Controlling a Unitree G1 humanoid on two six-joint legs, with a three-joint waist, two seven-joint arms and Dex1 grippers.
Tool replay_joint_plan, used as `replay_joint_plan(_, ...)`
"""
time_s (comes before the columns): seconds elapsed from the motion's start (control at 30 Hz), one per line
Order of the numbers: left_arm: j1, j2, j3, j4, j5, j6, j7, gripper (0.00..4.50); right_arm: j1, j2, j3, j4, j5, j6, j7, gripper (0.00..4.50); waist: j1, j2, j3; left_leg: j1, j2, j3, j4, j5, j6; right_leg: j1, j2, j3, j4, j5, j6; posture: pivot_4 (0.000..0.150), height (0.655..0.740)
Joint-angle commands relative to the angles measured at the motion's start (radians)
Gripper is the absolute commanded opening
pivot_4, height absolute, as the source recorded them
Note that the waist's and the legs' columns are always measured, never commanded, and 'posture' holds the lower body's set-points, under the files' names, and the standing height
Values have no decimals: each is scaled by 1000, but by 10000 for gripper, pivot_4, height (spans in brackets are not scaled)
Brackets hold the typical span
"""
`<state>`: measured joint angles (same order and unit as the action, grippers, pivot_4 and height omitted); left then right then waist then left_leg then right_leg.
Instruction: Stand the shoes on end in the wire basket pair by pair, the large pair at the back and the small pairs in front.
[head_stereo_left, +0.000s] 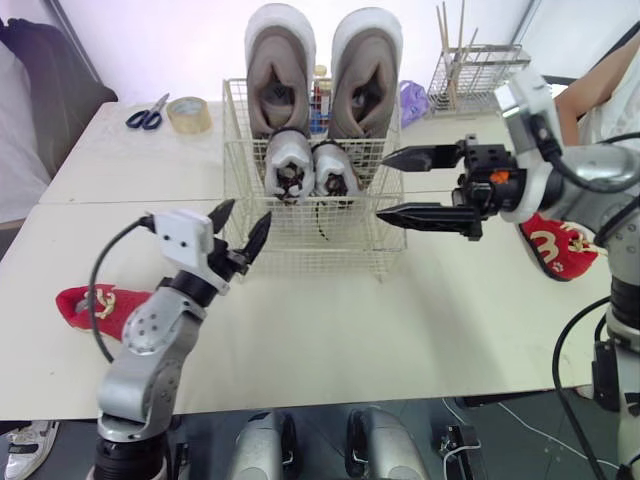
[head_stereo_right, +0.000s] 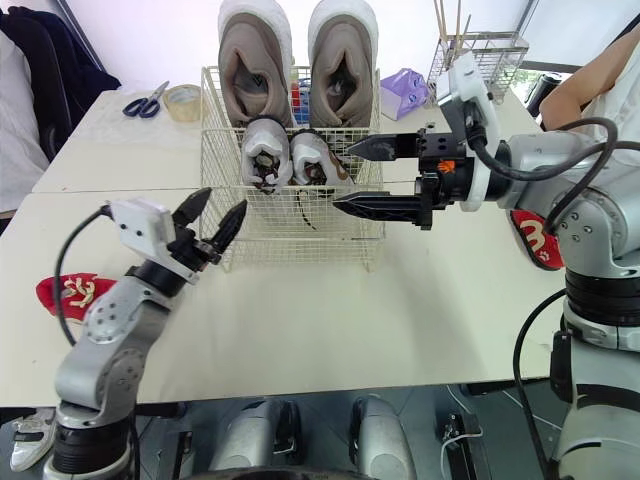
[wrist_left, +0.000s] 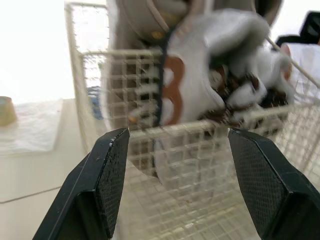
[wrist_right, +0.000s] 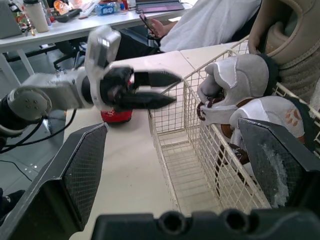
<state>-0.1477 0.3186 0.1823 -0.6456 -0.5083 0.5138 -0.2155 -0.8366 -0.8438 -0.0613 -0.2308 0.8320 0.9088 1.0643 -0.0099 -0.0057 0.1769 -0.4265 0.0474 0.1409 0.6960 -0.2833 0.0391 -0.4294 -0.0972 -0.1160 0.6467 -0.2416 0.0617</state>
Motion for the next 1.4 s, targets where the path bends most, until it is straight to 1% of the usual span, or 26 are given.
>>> replay_joint_plan(0.03, -36, 104, 149, -92, -211, 120, -23, 37489, -15, -2, -40, 33, 1, -6, -10, 45000, -2, 0, 0, 0, 0, 0, 0, 0, 0, 0, 0, 0, 0, 0, 0, 1500, 7400)
replay_joint_plan(0.1, -47, 191, 227, -101, -348, 181, -47, 44474, -29, 2, -55, 66, 0, -10, -20, 45000, -3, 0, 1, 0, 0, 0, 0, 0, 0, 0, 0, 0, 0, 0, 0, 1500, 7400)
replay_joint_plan(0.13, -48, 276, 279, -96, -443, 234, -81, 44474, -37, 4, -77, 92, 5, -13, -30, 45000, -3, 0, 1, 0, 0, 0, 0, 0, -1, 0, 0, 0, 0, 0, 0, 1500, 7400)
replay_joint_plan(0.2, -46, 443, 360, -82, -643, 335, -142, 44474, -47, 2, -119, 155, -11, -33, -64, 45000, -2, -2, 3, 0, 0, 0, 0, 4, -7, 0, 0, 0, 0, 0, 0, 1500, 7400)
replay_joint_plan(0.23, -49, 498, 371, -79, -730, 367, -124, 44474, -44, 1, -137, 189, -32, -54, -88, 45000, -1, 0, 3, 0, 0, -1, 0, 5, -8, -1, 1, -1, 0, 0, 0, 1500, 7400)
replay_joint_plan(0.3, -58, 576, 344, -76, -865, 410, -32, 44474, -16, -5, -169, 245, -88, -116, -128, 45000, 4, 2, 3, 0, -2, -1, 0, 4, -8, 0, -1, 0, -1, 0, 0, 1500, 7400)
replay_joint_plan(0.33, -67, 602, 319, -78, -920, 419, 18, 44474, -3, -8, -183, 269, -110, -145, -137, 45000, 7, 1, 3, 0, -2, -1, 0, 4, -8, 0, -1, 0, -1, 0, 0, 1500, 7400)
replay_joint_plan(0.4, -89, 575, 249, -107, -1011, 372, 109, 44474, 35, -7, -250, 345, -164, -229, -204, 45000, 12, 2, 3, 0, -3, -1, 0, 4, -8, 1, -1, 1, -3, 0, 0, 1500, 7400)
replay_joint_plan(0.47, -91, 549, 194, -127, -1058, 342, 173, 44474, 63, -4, -299, 400, -206, -304, -256, 45000, 18, 1, 4, 0, -3, 0, 0, 4, -8, 1, -1, 1, -3, 0, 0, 1500, 7400)
replay_joint_plan(0.5, -75, 523, 147, -145, -1049, 338, 171, 44474, 92, -10, -332, 440, -252, -367, -311, 45000, 18, 2, 4, 0, -3, 0, 0, 4, -8, 1, -1, 1, -2, 0, 0, 1500, 7400)
replay_joint_plan(0.6, -20, 447, 19, -197, -991, 323, 114, 44474, 248, -55, -417, 492, -367, -497, -395, 45000, 28, 3, 3, 1, -3, 0, -2, 5, -9, 1, 1, 1, -2, 0, 1, 1500, 7400)
replay_joint_plan(0.7, 21, 411, -27, -206, -990, 299, 34, 44474, 358, -56, -486, 458, -376, -522, -433, 45000, 23, 4, 4, 1, -5, 0, -3, 5, -9, 1, 2, 2, -1, -1, 2, 1500, 7400)
replay_joint_plan(0.77, 63, 412, -68, -227, -964, 304, -61, 44474, 508, -26, -559, 355, -386, -519, -467, 45000, 18, 7, 3, 2, -4, 1, -4, 6, -11, 1, 3, 2, -1, -1, 2, 1500, 7400)
replay_joint_plan(0.8, 76, 407, -90, -237, -951, 301, -86, 44474, 578, 1, -607, 293, -387, -499, -509, 45000, 20, 8, 3, 3, -4, 1, -5, 7, -12, 1, 4, 3, -1, -1, 2, 1500, 7400)
replay_joint_plan(0.87, 83, 395, -132, -249, -889, 293, -93, 44474, 689, 46, -670, 172, -365, -439, -560, 45000, 23, 8, 2, 8, -4, 1, -11, 8, -14, 2, 4, 4, -2, -2, 3, 1500, 7400)
replay_joint_plan(0.93, 86, 386, -177, -257, -837, 291, -115, 44474, 791, 93, -701, 81, -356, -411, -581, 45000, 24, 8, 2, 8, -4, 0, -13, 9, -16, 2, 5, 5, -1, -2, 3, 1500, 7400)
replay_joint_plan(1.03, 88, 374, -236, -253, -753, 281, -150, 44474, 896, 175, -731, 27, -343, -398, -613, 45000, 23, 9, 2, 8, -3, -1, -13, 10, -16, 2, 6, 5, -2, -3, 2, 1500, 7400)
replay_joint_plan(1.07, 90, 374, -251, -246, -721, 277, -165, 44474, 922, 205, -731, 15, -339, -395, -625, 45000, 23, 9, 2, 8, -3, -1, -13, 7, -12, 2, 6, 5, -2, -3, 2, 1500, 7400)
replay_joint_plan(1.17, 94, 379, -283, -218, -637, 268, -212, 44474, 966, 282, -716, 15, -327, -397, -654, 45000, 21, 10, 1, 8, -2, 0, -13, 6, -11, 2, 7, 5, -3, -3, 0, 1500, 7400)
replay_joint_plan(1.23, 96, 370, -296, -204, -598, 258, -227, 44474, 970, 303, -702, 40, -340, -422, -664, 45000, 19, 12, 1, 8, -2, 0, -13, 6, -11, 2, 8, 5, -3, -5, -2, 1500, 7400)
replay_joint_plan(1.33, 102, 347, -308, -196, -565, 250, -227, 44474, 939, 316, -666, 134, -371, -479, -666, 45000, 19, 12, 1, 8, -2, 0, -13, 6, -10, 2, 8, 5, -3, -5, -3, 1500, 7400)
replay_joint_plan(1.4, 109, 331, -310, -198, -549, 250, -219, 44474, 890, 312, -645, 220, -391, -517, -681, 45000, 19, 12, 1, 8, -2, 0, -13, 6, -10, 2, 8, 5, -3, -5, -3, 1500, 7400)
